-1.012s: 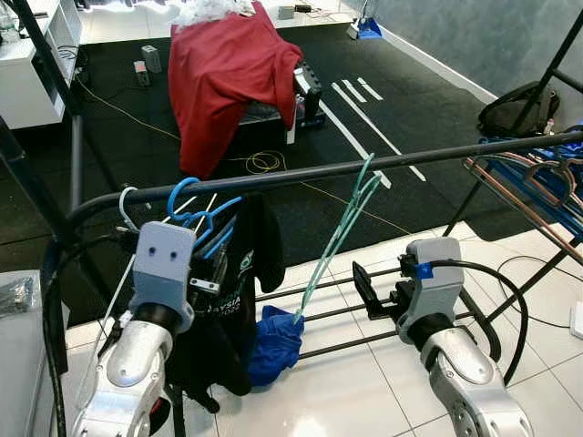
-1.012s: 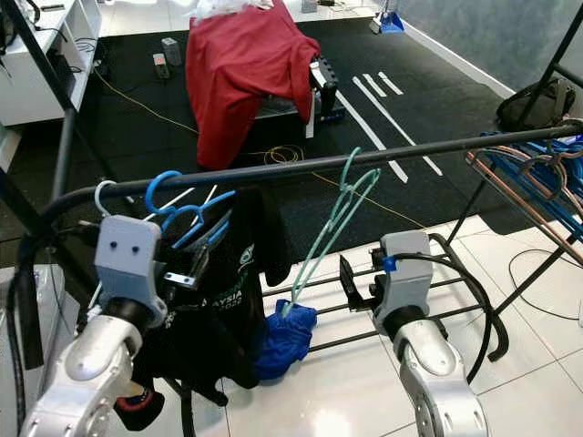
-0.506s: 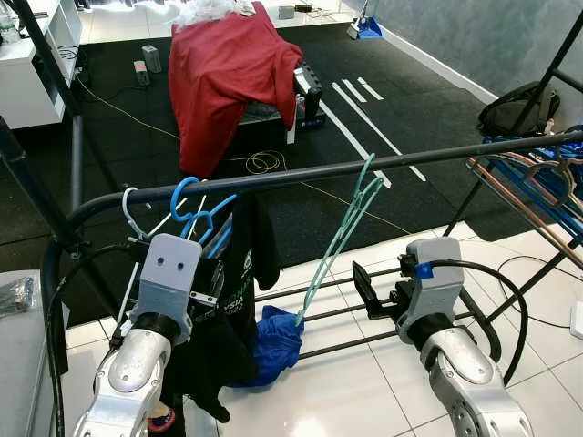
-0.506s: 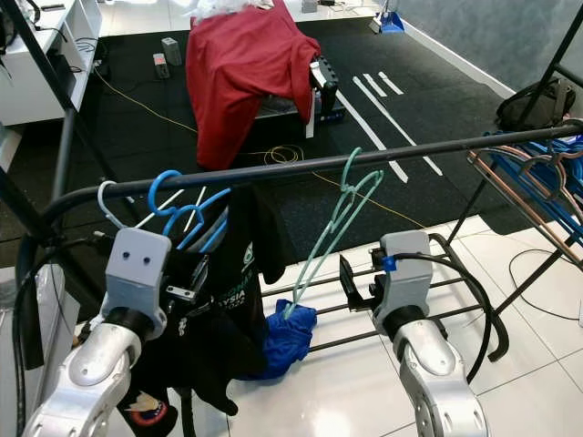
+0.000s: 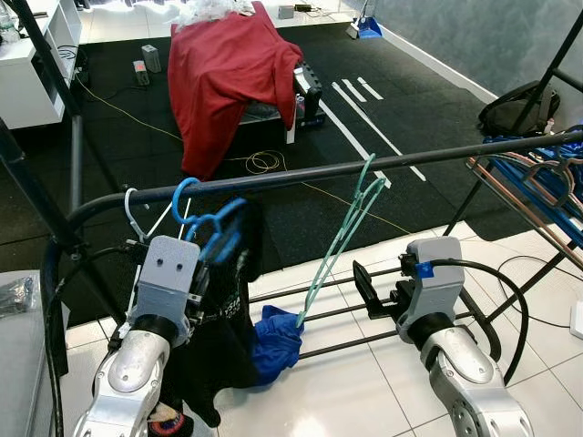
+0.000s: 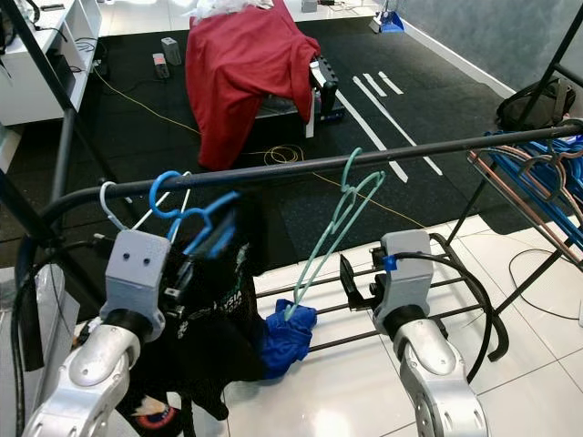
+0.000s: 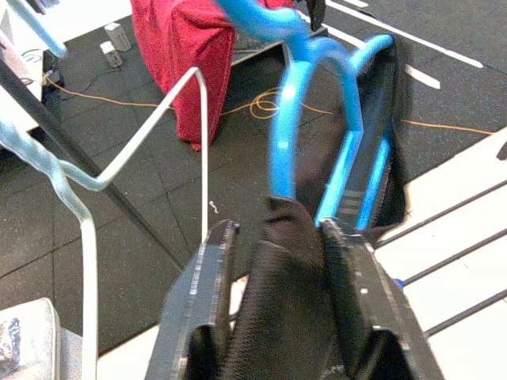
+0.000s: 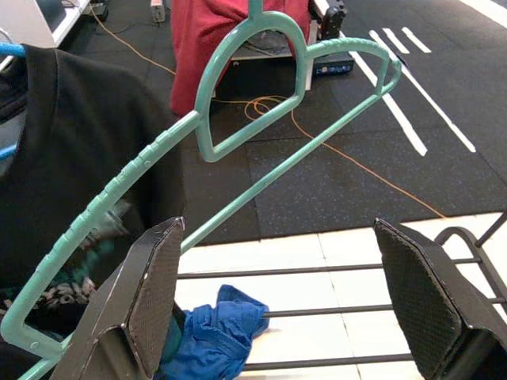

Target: Hang hanger

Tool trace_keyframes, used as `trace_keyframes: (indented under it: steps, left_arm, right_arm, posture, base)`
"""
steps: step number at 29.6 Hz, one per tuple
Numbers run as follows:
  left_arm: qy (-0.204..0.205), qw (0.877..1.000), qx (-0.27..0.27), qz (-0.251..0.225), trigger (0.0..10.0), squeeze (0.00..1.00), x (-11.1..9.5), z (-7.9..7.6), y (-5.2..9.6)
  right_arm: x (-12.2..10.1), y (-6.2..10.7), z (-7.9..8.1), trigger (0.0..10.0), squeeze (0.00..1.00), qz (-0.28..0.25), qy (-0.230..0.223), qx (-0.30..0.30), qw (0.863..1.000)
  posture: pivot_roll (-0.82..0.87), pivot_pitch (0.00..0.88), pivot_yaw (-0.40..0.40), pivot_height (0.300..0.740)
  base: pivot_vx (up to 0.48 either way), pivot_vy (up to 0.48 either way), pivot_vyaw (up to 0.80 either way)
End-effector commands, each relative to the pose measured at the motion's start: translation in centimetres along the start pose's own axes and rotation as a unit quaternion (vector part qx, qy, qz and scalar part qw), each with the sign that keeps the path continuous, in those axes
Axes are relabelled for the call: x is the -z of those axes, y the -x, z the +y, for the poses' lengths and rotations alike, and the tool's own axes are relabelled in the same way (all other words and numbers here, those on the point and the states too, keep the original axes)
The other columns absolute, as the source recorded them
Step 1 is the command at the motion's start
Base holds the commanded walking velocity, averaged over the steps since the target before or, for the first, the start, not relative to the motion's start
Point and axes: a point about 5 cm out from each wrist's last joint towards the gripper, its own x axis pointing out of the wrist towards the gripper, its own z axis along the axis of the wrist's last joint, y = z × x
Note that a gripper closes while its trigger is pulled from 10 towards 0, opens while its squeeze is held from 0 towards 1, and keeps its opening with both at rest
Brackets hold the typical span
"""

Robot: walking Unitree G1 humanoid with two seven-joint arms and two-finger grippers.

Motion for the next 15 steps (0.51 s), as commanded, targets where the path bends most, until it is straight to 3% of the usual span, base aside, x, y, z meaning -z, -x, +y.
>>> trace_keyframes:
  steps: [1, 7, 13, 14, 15]
  left_arm:
    - [0.007, 1.000, 0.009, 0.011, 0.0, 0.00, 0.4, -0.1, 0.0]
    - [0.043, 0.999, -0.016, -0.014, 0.0, 0.00, -0.2, 0.8, -0.1]
    - [0.083, 0.996, -0.005, -0.023, 0.0, 0.00, -0.5, 0.2, 0.2]
    - [0.095, 0.995, -0.001, -0.028, 1.3, 0.00, -0.7, 0.1, 0.2]
    - [0.110, 0.993, 0.005, -0.034, 5.9, 0.00, -1.0, 0.0, 0.2]
  right_arm:
    - [-0.2, 0.1, 0.0, 10.0, 0.00, -0.001, -0.010, 0.002, 1.000]
    - [-0.2, 0.1, 0.0, 10.0, 0.00, -0.001, -0.010, 0.001, 1.000]
    - [-0.2, 0.1, -0.1, 10.0, 0.00, -0.001, -0.011, 0.001, 1.000]
    - [-0.2, 0.1, -0.1, 10.0, 0.00, -0.001, -0.011, 0.001, 1.000]
    - [-0.2, 0.1, -0.1, 10.0, 0.00, 0.000, -0.011, 0.001, 1.000]
  posture:
    - [-0.12, 0.133, -0.028, 0.740]
    - [-0.12, 0.132, -0.029, 0.740]
    - [-0.12, 0.133, -0.030, 0.740]
    - [-0.12, 0.133, -0.031, 0.740]
    - [-0.12, 0.133, -0.031, 0.740]
  base:
    - [0.000, 0.000, 0.00]
    - [0.000, 0.000, 0.00]
    - [0.000, 0.000, 0.00]
    - [0.000, 0.000, 0.00]
    - [0.000, 0.000, 0.00]
